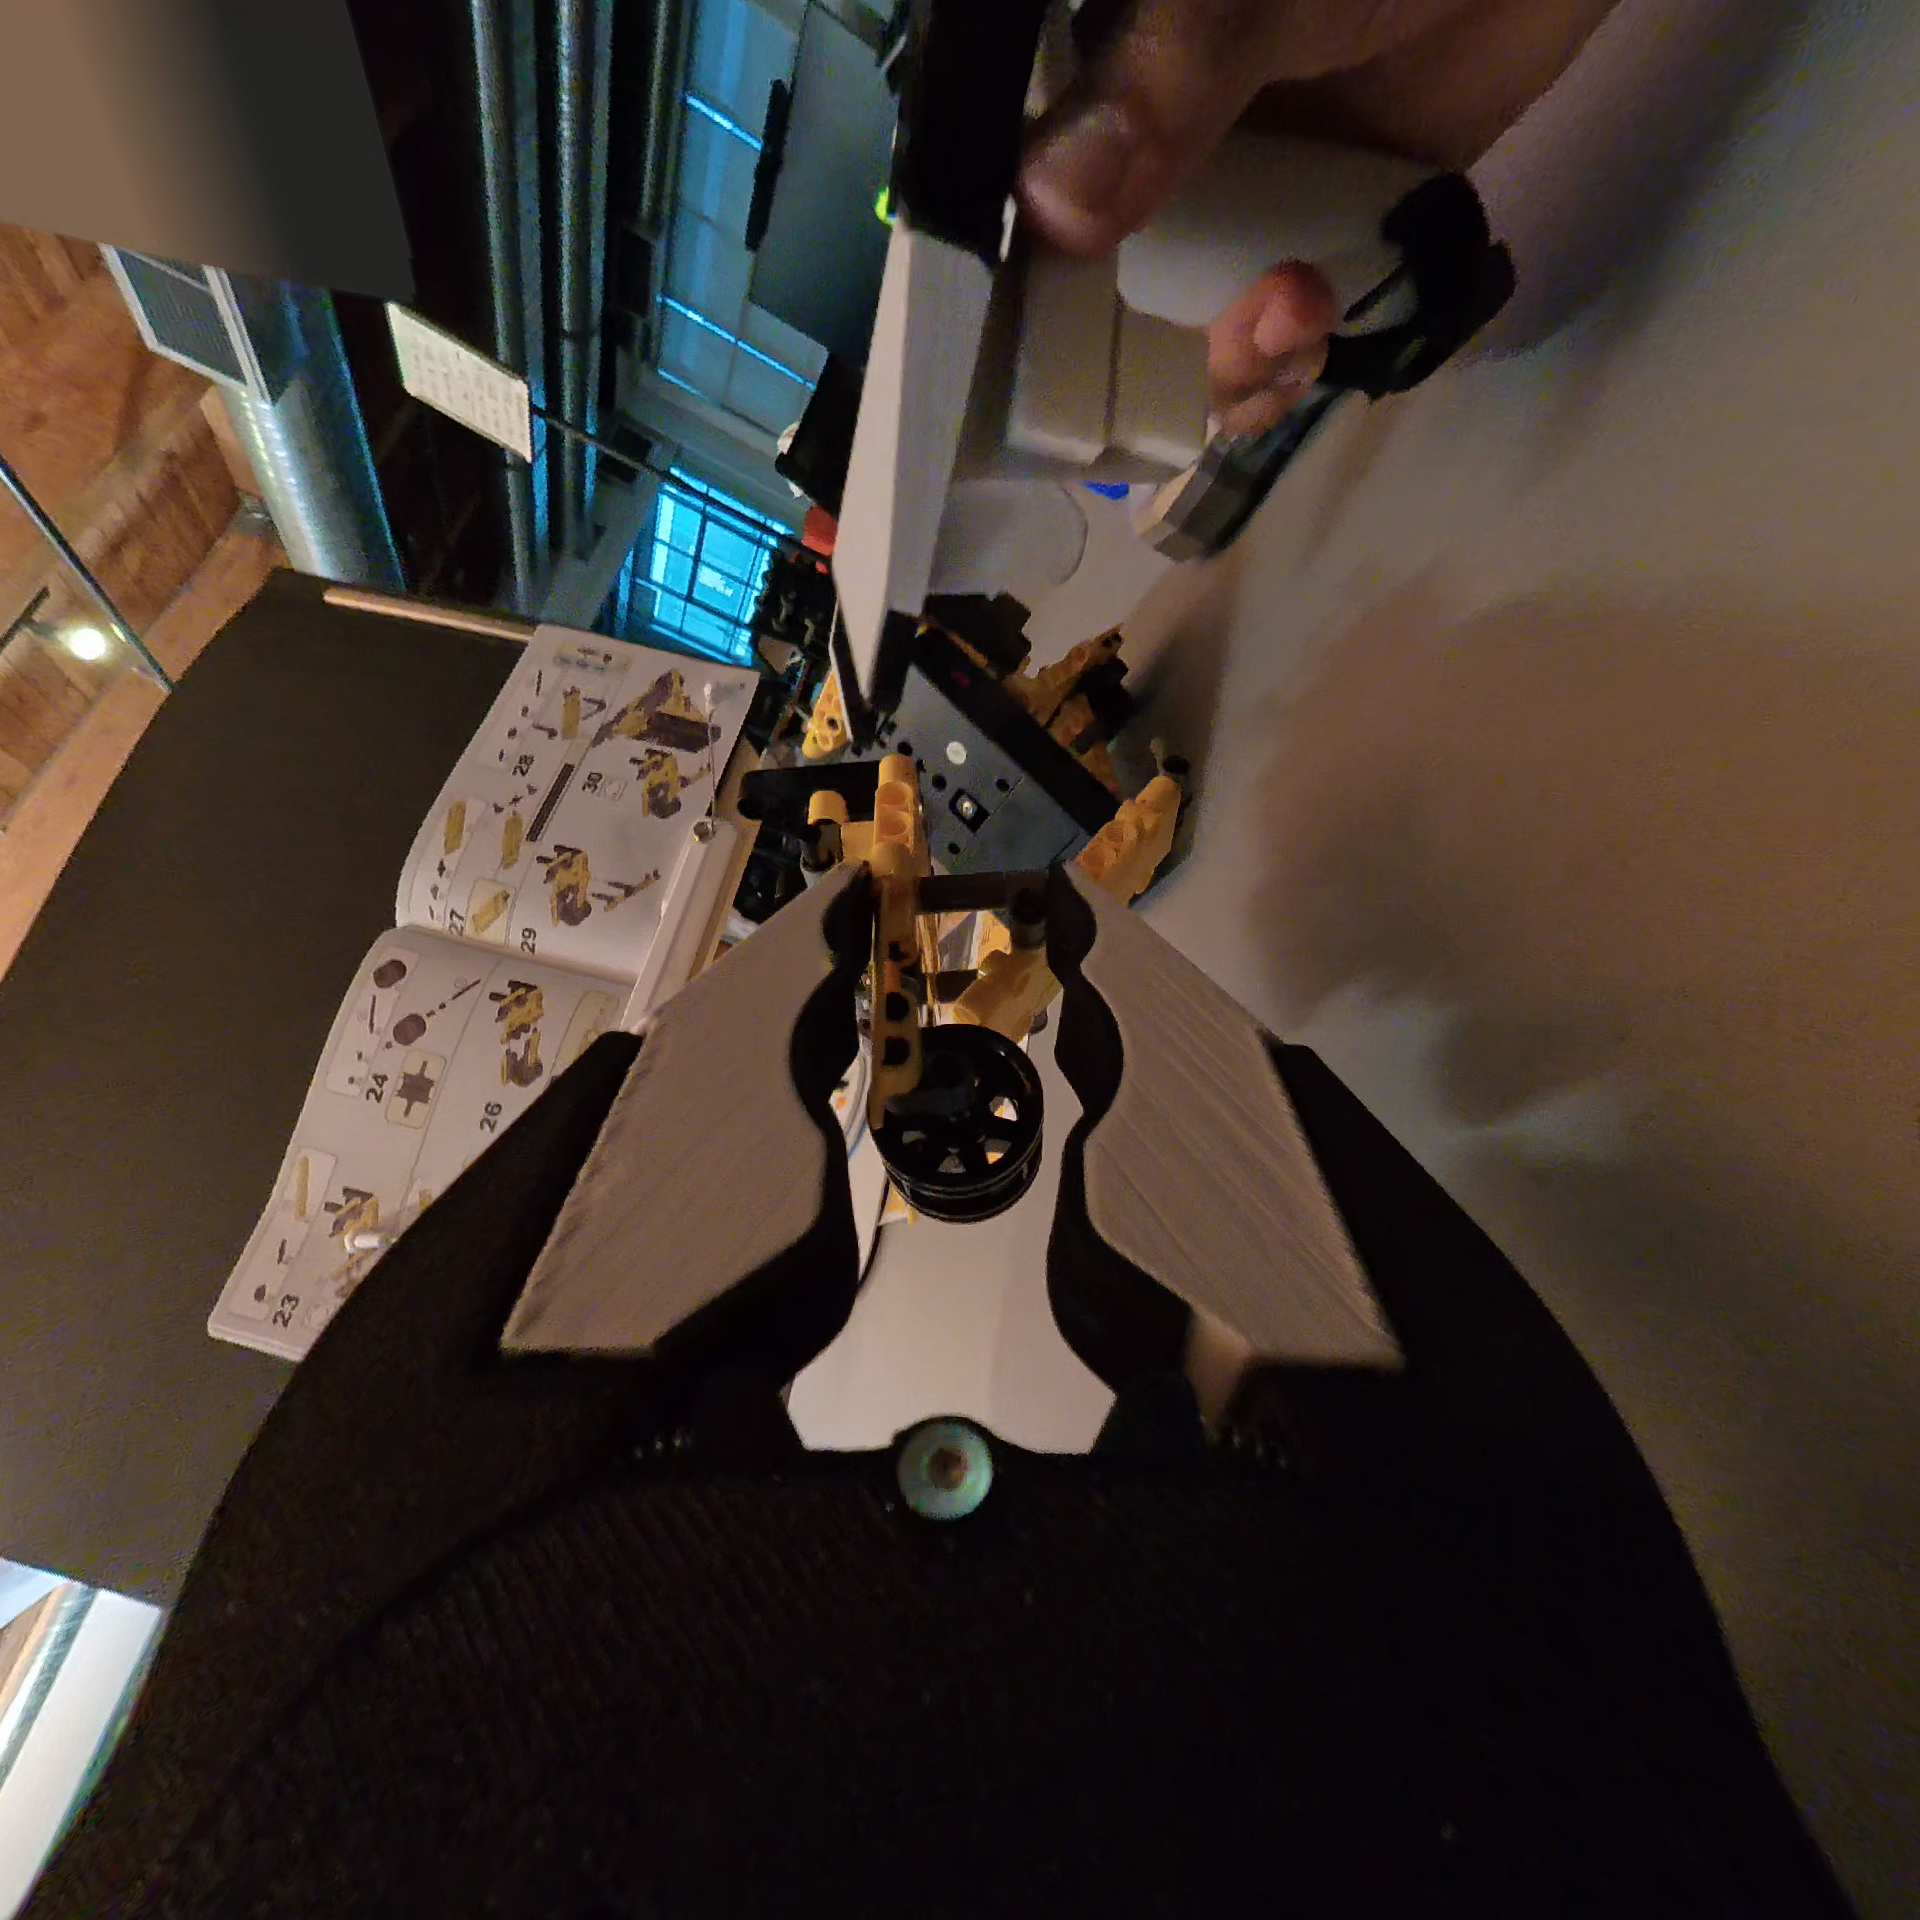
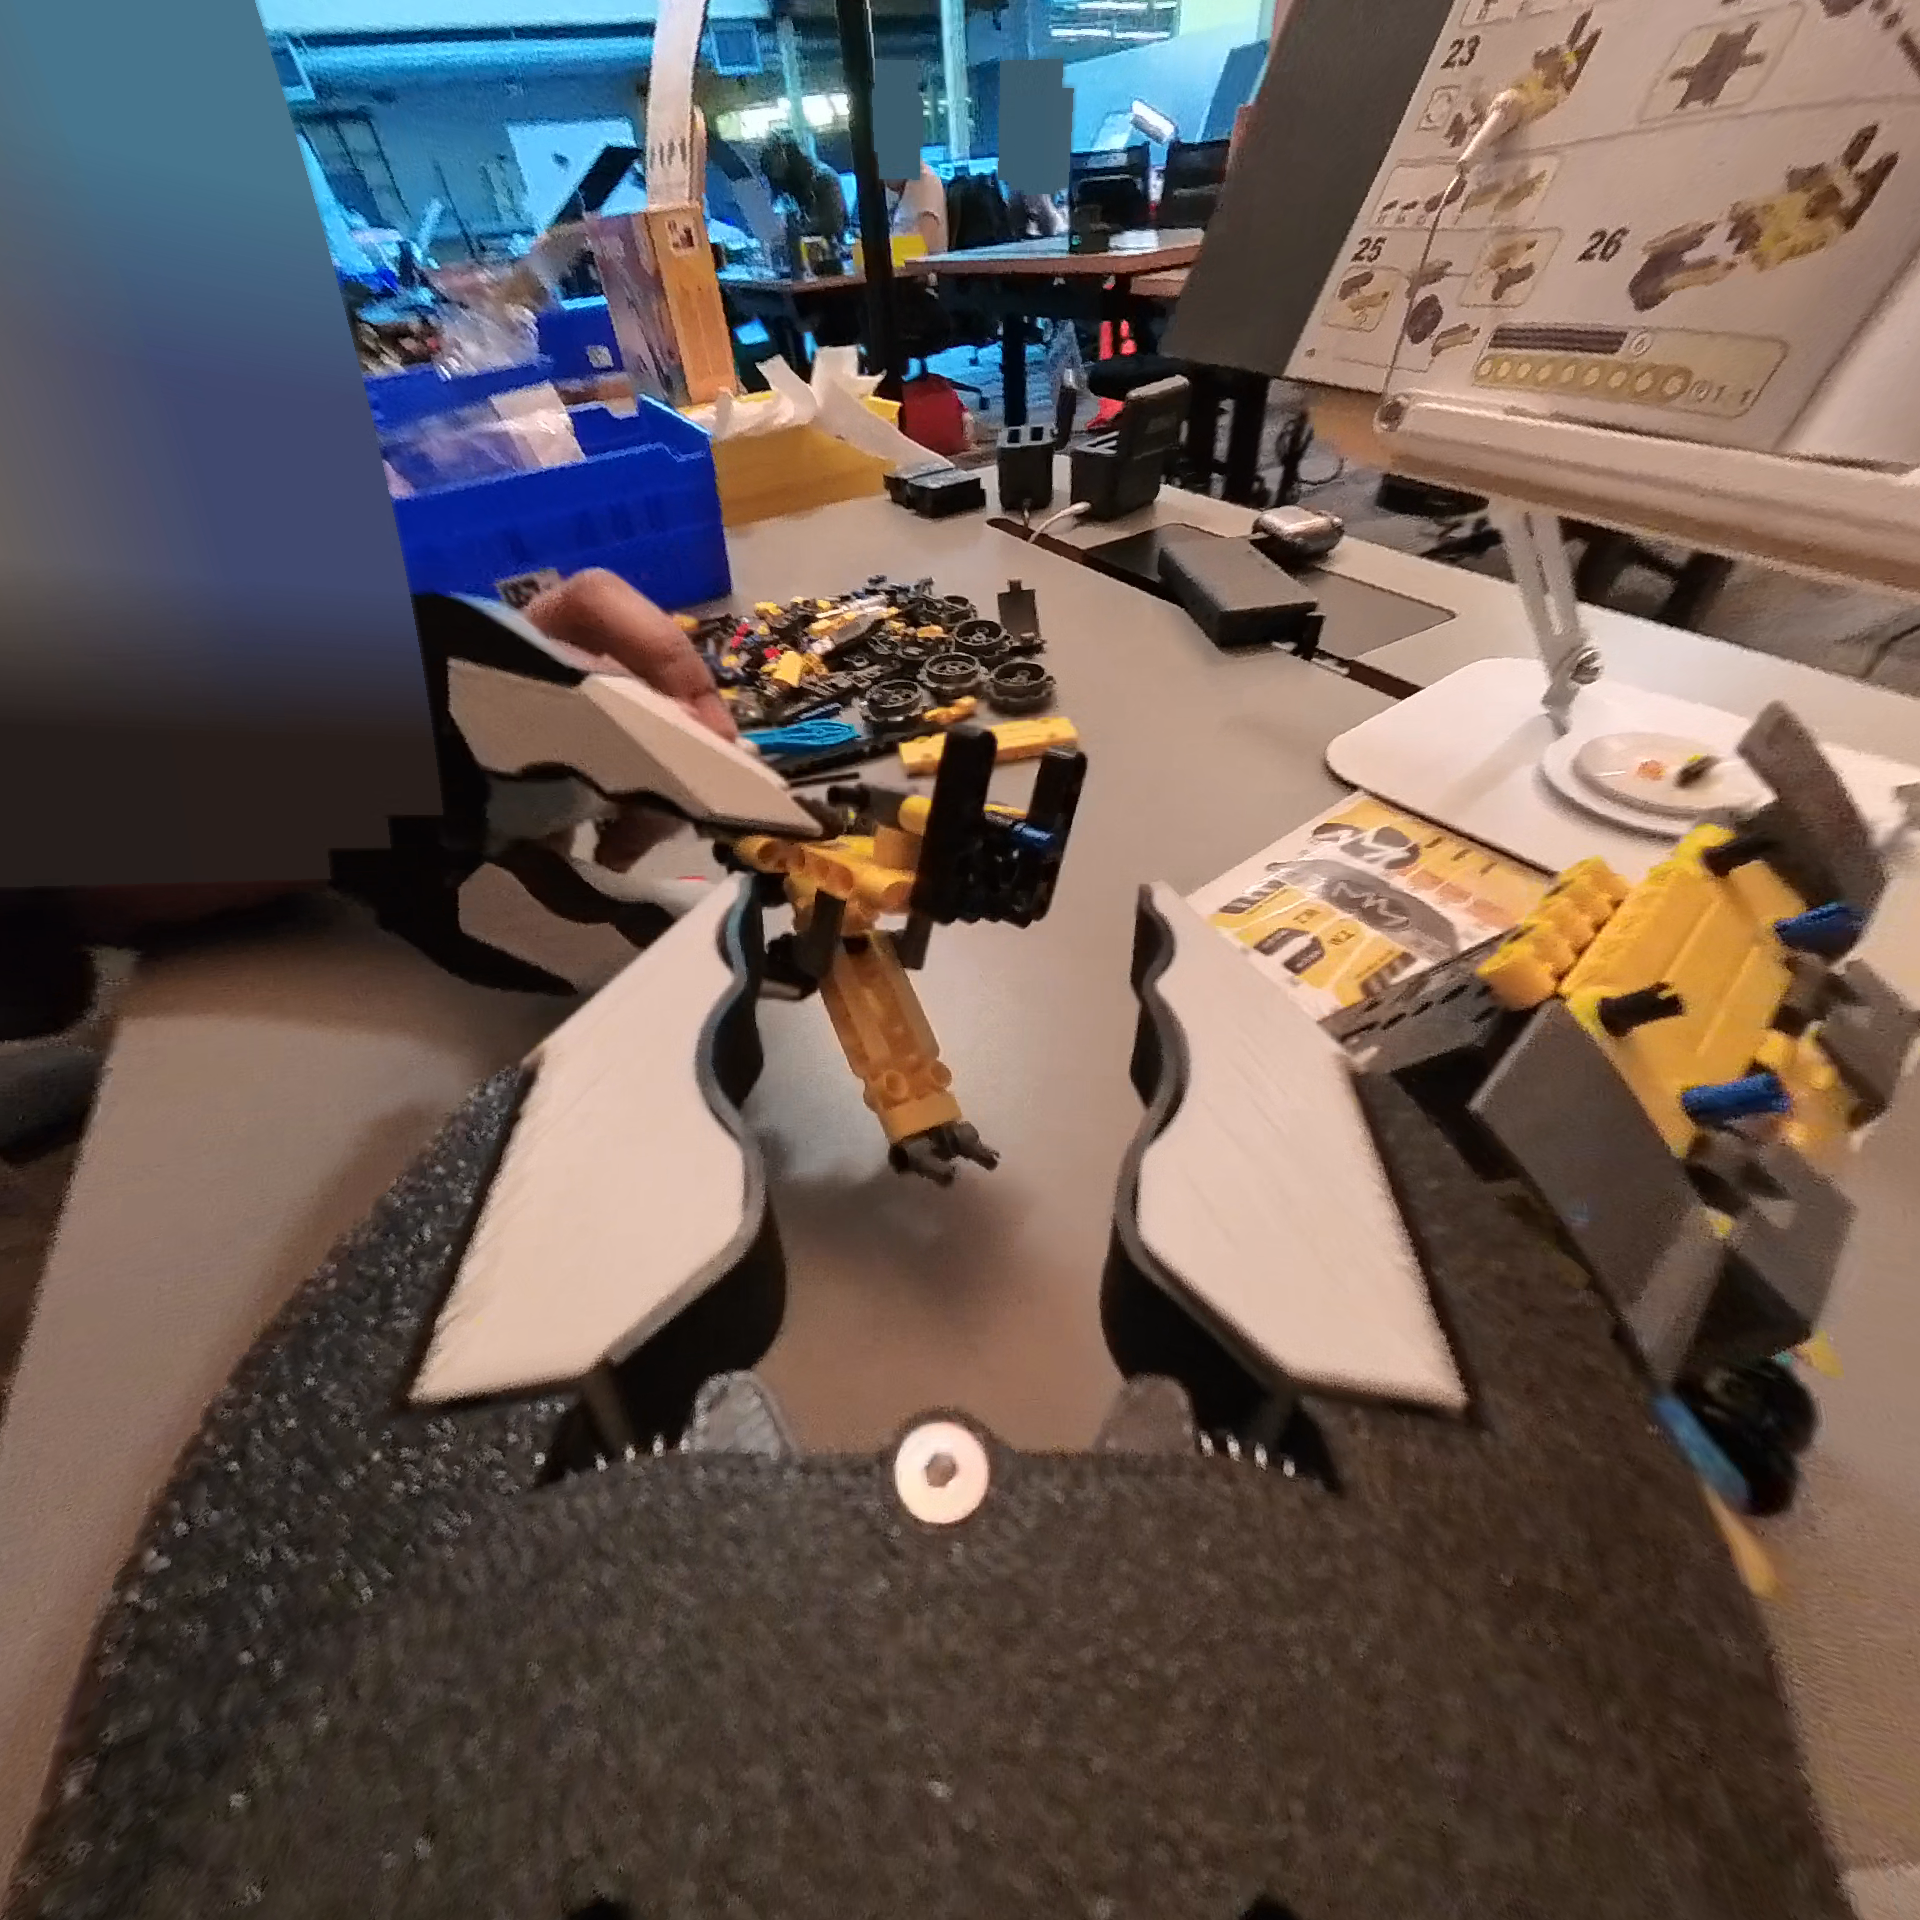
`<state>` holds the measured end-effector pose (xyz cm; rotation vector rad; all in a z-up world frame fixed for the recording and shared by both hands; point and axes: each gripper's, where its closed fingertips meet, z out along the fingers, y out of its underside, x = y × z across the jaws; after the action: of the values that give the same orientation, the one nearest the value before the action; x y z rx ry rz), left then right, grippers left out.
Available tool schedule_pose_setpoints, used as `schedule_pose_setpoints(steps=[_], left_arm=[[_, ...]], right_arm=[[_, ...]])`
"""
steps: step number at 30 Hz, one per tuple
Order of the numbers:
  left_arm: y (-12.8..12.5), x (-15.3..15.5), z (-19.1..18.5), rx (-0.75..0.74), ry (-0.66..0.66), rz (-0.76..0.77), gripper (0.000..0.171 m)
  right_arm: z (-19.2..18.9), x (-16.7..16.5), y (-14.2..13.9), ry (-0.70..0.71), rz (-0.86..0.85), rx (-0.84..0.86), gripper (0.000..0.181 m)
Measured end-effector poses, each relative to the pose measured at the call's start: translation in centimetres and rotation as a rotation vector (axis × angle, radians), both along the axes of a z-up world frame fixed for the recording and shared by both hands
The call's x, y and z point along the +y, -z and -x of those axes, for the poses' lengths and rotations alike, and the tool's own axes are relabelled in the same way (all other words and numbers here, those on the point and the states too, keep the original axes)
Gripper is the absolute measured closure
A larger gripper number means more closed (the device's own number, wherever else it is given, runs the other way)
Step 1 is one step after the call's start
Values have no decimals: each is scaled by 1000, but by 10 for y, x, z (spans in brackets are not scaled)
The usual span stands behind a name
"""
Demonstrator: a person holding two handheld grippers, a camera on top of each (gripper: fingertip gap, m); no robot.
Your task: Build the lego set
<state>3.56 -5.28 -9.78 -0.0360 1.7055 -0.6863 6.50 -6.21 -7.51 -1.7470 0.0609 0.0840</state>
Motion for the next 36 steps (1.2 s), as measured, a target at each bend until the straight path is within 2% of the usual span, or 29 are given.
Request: schedule_pose_setpoints(steps=[8, 15, 24, 36], left_arm=[[0, -16, 8, -11, 50, 4, 143], [-1, -23, 12, -4, 81, 24, 143], [4, -25, 13, 16, 97, 38, 144], [-3, -31, 16, -7, 101, 78, 144]], right_arm=[[6, 3, 7, -59, 11, 119, 114], [17, 4, 11, -147, 11, 242, 131], [12, 4, 17, -147, 22, 310, 143], [14, 1, 15, -178, 13, 380, 144]])
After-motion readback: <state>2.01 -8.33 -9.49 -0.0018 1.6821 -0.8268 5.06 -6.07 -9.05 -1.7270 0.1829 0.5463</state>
